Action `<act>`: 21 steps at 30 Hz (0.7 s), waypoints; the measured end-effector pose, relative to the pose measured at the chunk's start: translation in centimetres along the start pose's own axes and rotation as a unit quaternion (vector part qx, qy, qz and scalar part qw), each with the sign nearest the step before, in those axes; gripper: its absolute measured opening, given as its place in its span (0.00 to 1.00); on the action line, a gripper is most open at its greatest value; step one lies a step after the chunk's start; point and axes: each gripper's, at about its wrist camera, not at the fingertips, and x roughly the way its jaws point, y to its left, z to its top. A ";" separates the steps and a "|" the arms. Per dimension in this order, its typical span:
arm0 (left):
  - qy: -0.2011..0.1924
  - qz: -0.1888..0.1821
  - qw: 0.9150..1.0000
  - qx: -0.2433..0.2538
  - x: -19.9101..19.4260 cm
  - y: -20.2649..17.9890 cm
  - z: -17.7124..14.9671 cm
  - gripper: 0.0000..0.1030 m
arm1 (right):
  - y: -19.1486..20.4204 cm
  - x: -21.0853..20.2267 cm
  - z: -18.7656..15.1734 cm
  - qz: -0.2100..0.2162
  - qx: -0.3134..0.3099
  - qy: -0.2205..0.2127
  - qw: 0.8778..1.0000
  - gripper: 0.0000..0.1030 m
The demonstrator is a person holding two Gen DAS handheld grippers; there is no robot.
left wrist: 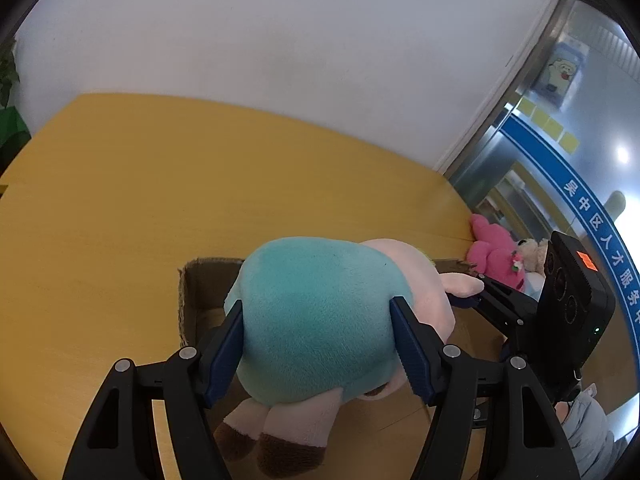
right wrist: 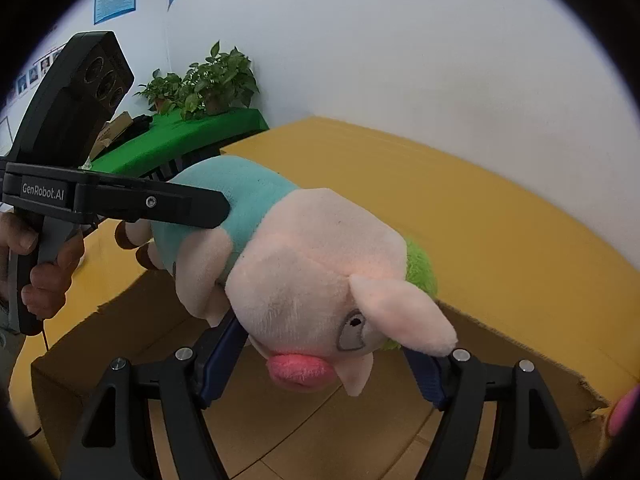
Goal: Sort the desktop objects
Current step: 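Lower the pig plush into the box and open both grippers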
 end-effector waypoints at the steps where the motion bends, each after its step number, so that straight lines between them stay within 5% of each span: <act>1: 0.012 0.006 1.000 -0.008 1.0 0.5 -0.2 0.65 | -0.4 1.1 -0.4 0.005 0.011 0.008 1.000 0.73; 8: 0.053 0.056 0.997 -0.025 3.9 2.2 -0.8 0.67 | -0.4 6.0 -1.4 0.015 0.046 0.037 0.998 0.72; 14: 0.050 0.100 0.993 -0.044 3.6 2.0 -0.1 0.77 | -0.1 6.0 -1.1 0.013 0.059 0.003 0.998 0.76; 21: -0.004 0.126 0.992 0.017 -1.3 -2.1 -0.1 0.77 | 0.1 5.0 0.1 0.021 0.084 0.027 0.996 0.84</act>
